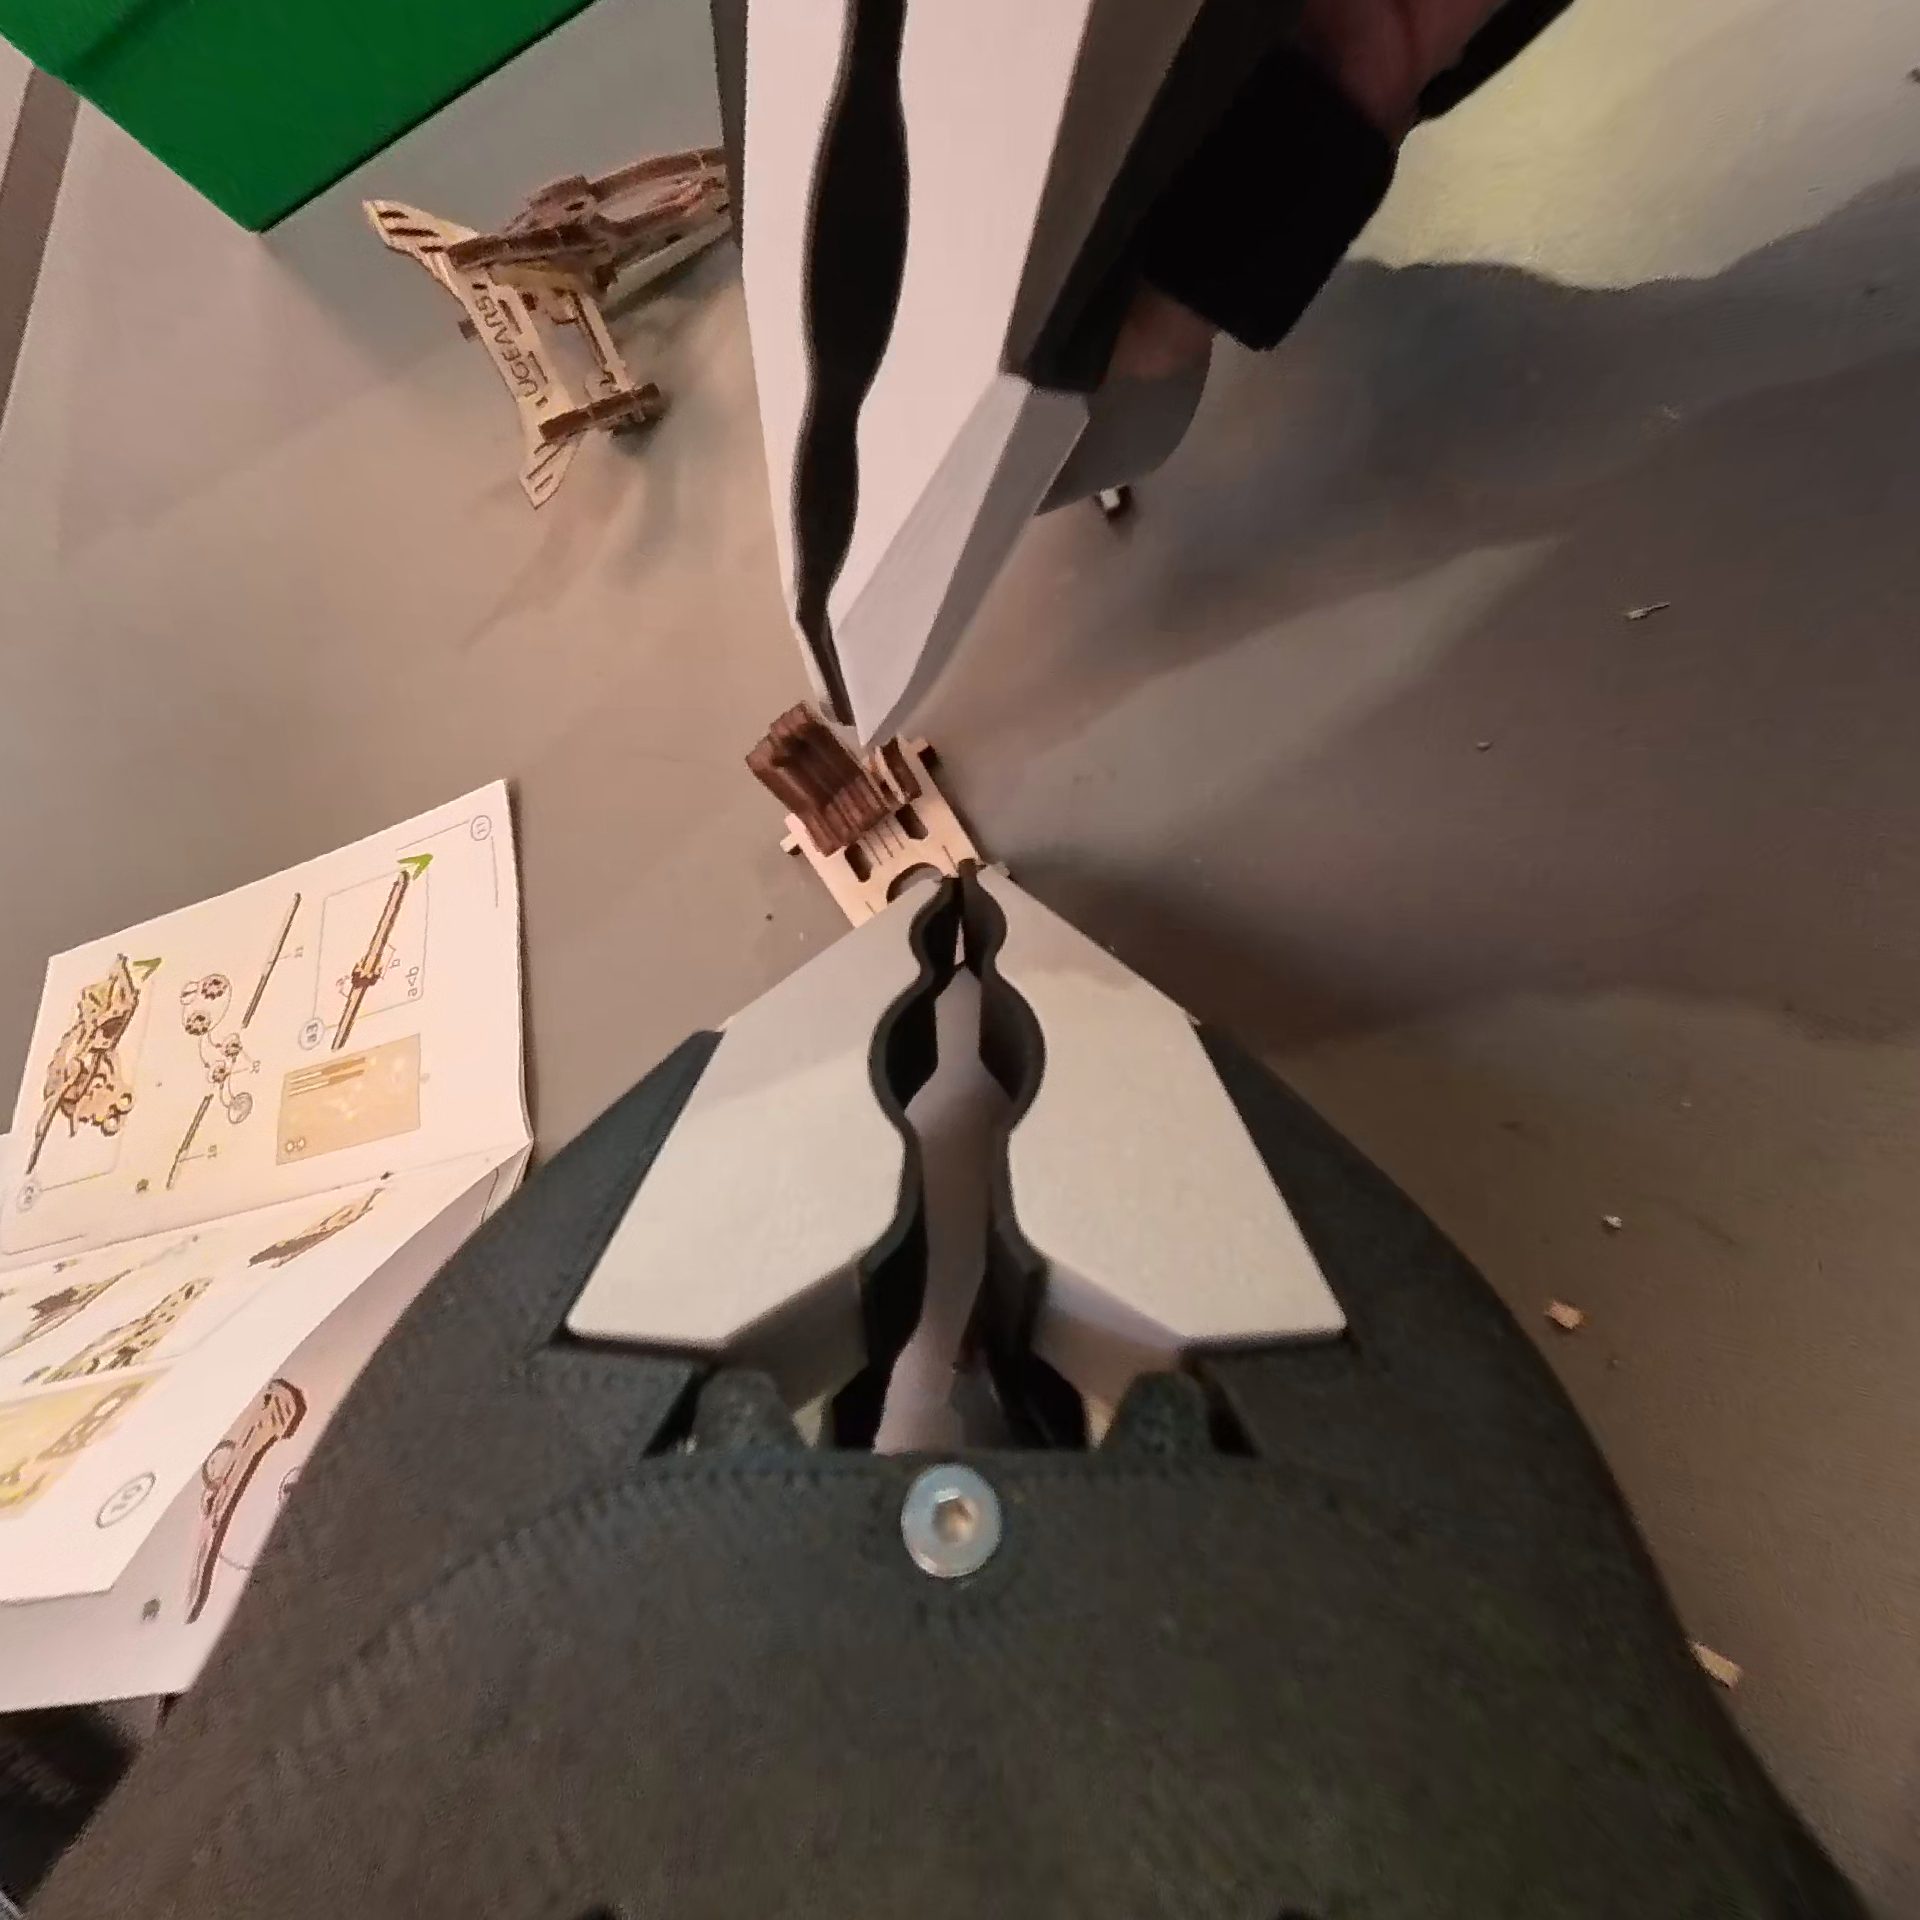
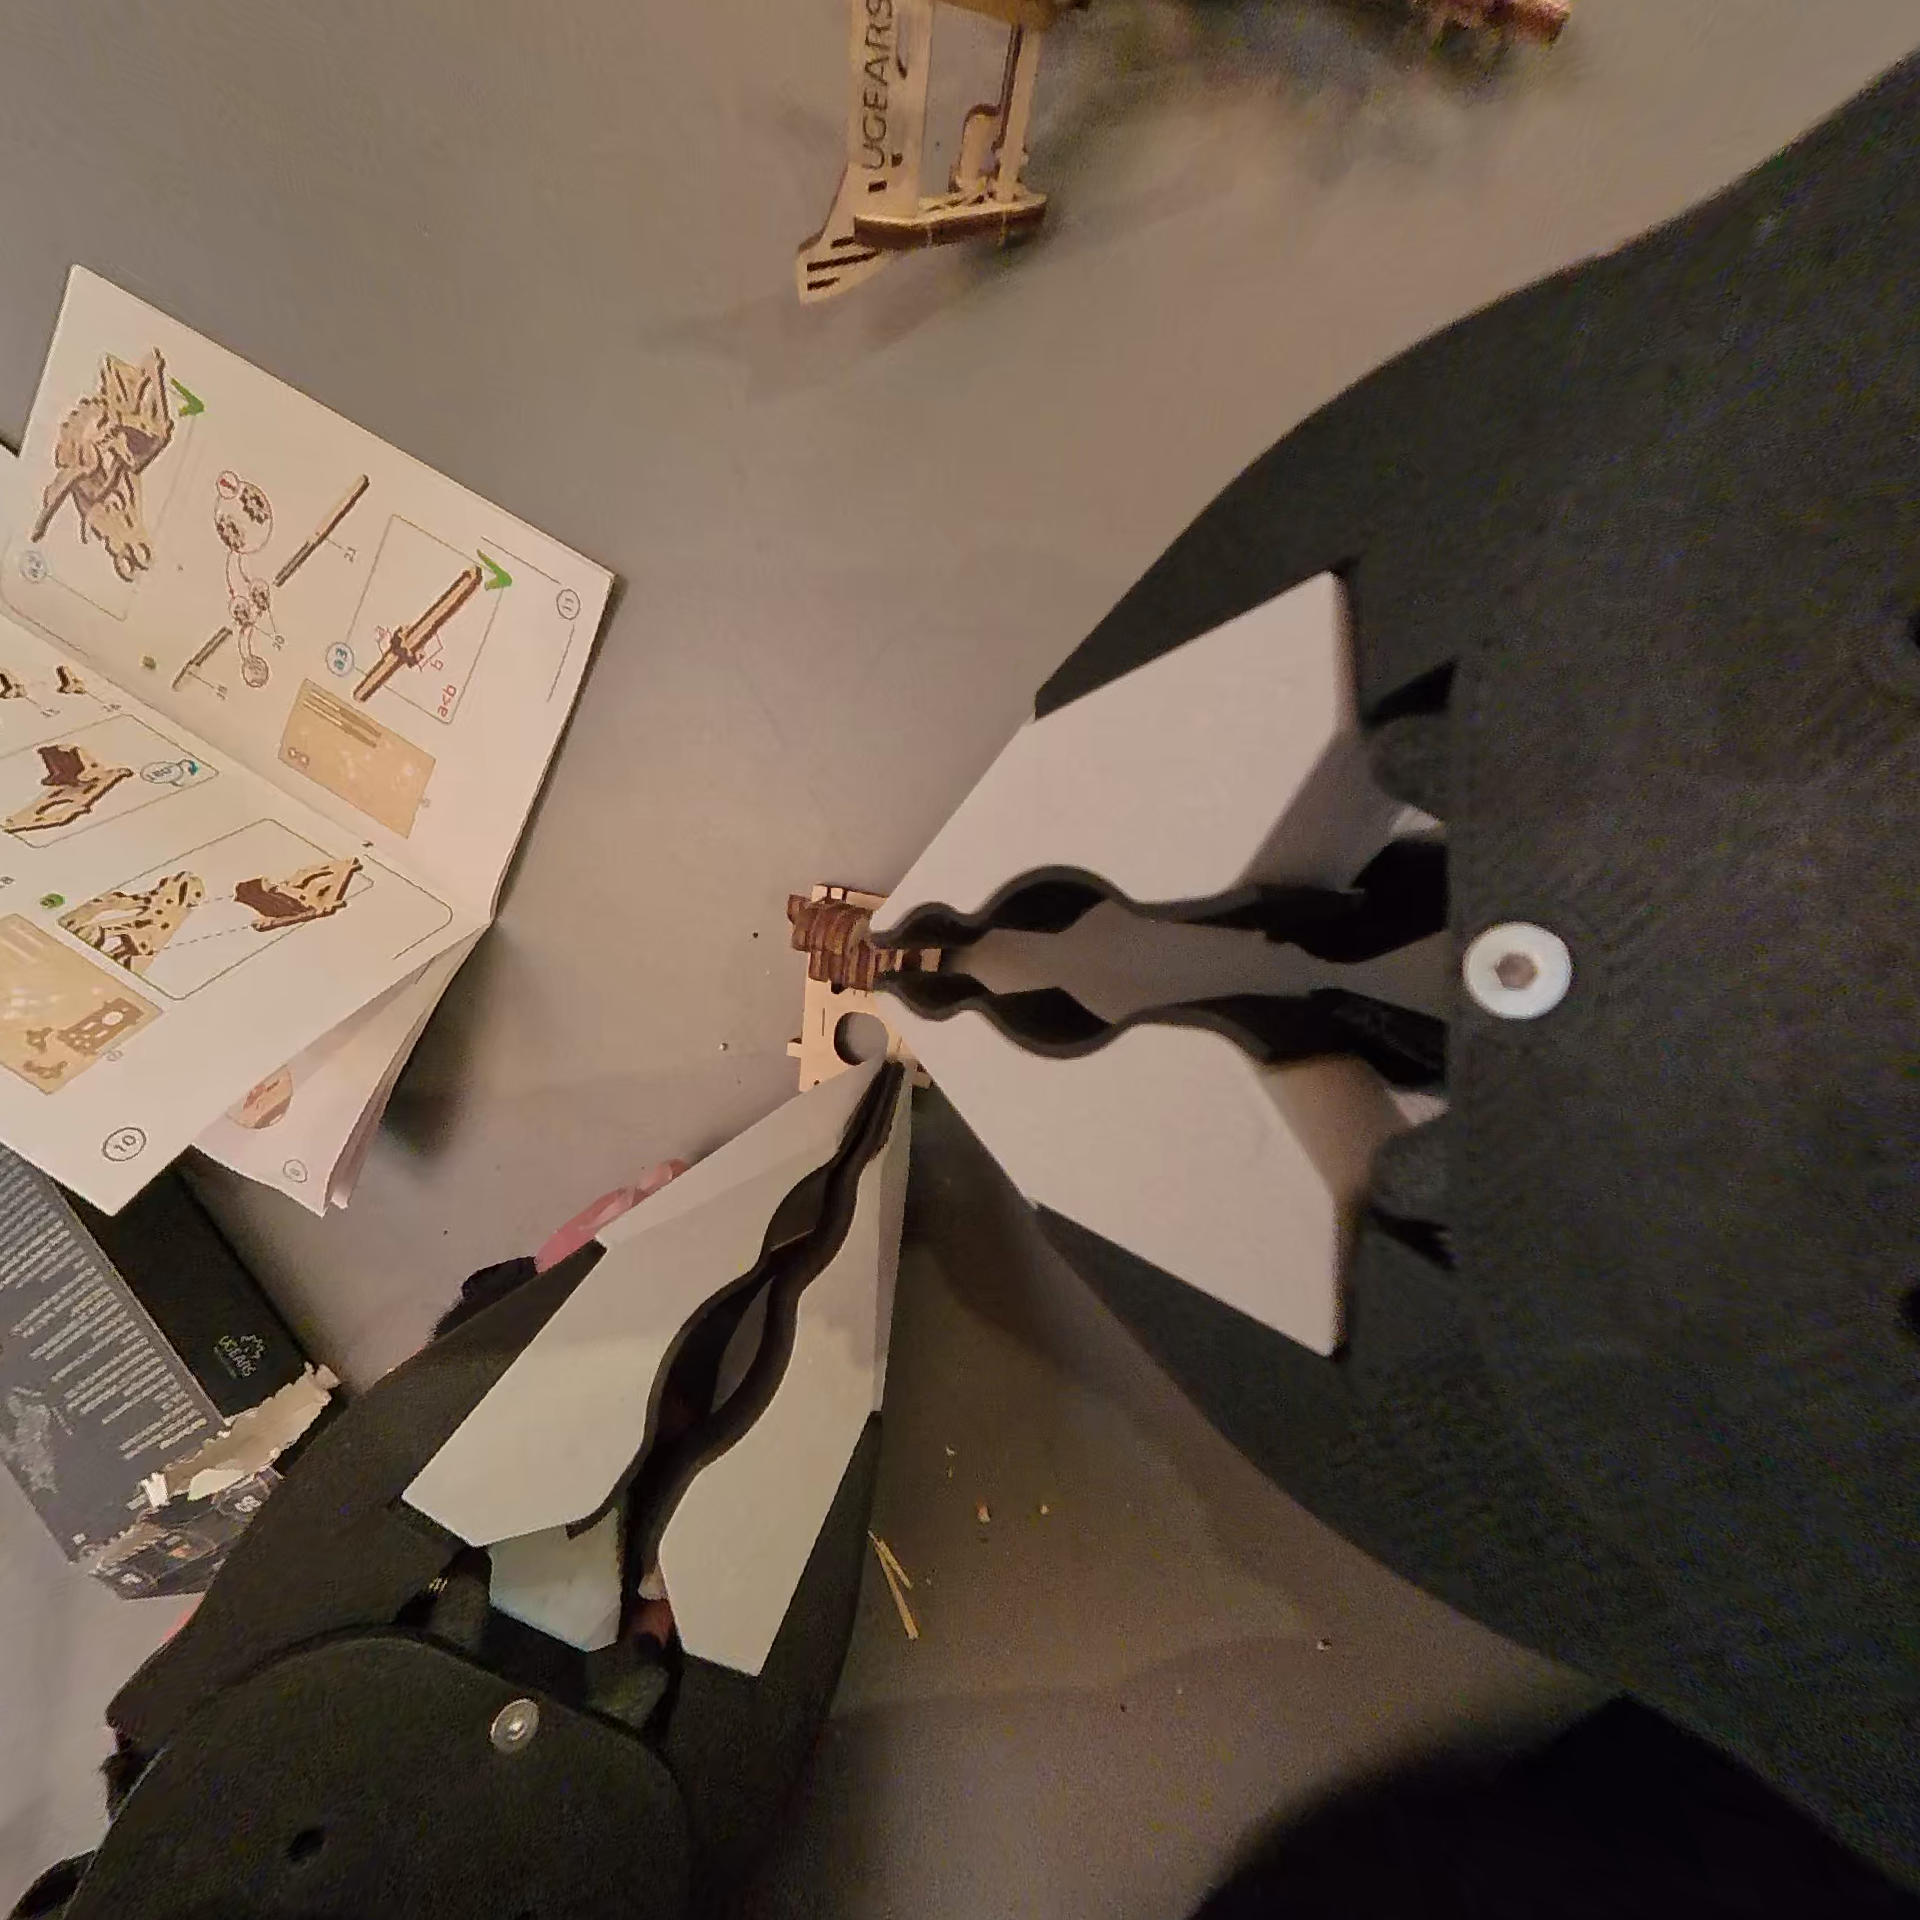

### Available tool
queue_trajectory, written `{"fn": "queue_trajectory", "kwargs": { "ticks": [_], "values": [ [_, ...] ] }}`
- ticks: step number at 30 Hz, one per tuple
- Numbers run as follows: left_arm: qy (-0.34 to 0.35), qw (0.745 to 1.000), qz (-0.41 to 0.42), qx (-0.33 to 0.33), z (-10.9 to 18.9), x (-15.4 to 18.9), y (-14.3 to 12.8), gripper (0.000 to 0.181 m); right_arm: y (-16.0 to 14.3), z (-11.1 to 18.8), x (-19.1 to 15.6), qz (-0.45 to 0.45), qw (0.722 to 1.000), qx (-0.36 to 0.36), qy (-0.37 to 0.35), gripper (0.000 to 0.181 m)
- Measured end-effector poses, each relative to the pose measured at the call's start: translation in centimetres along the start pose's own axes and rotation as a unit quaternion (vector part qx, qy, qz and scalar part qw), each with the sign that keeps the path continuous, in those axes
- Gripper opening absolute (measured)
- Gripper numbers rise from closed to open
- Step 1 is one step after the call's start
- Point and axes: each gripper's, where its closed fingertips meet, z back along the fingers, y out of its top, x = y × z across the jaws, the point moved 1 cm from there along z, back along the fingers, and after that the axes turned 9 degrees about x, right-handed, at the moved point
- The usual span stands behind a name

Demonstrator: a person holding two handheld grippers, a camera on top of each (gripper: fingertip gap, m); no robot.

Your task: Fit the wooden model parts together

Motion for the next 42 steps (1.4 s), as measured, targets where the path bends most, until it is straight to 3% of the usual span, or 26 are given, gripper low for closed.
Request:
{"fn": "queue_trajectory", "kwargs": {
  "ticks": [1, 17, 21, 25, 29, 34, 42],
  "values": [
    [0.000, 1.000, 0.000, 0.000, 0.0, 0.0, 0.0, 0.000, 0.0, 0.0, 0.0, 0.000, 1.000, -0.002, 0.002, 0.002],
    [0.000, 1.000, 0.002, 0.013, -0.1, -0.4, 0.3, 0.000, 0.1, -0.1, 0.5, -0.065, 0.996, -0.024, 0.056, 0.002],
    [0.049, 0.997, 0.039, 0.039, 0.5, -2.6, 1.4, 0.020, 0.2, -0.3, 0.6, -0.083, 0.993, -0.035, 0.073, 0.002],
    [0.041, 0.995, 0.091, 0.015, -0.6, -2.7, 0.7, 0.041, 0.4, -0.5, 0.7, -0.085, 0.992, -0.041, 0.078, 0.002],
    [0.027, 0.991, 0.129, 0.031, -1.1, -2.9, 1.1, 0.022, 0.4, -0.6, 0.7, -0.090, 0.992, -0.042, 0.081, 0.002],
    [-0.011, 0.976, 0.208, 0.056, -0.6, -3.3, 1.3, 0.013, 0.4, -0.7, 0.6, -0.094, 0.991, -0.041, 0.081, 0.002],
    [-0.036, 0.973, 0.227, 0.038, -0.8, -2.7, 0.7, 0.023, 0.6, -1.0, 0.5, -0.091, 0.992, -0.043, 0.073, 0.002]
  ]
}}
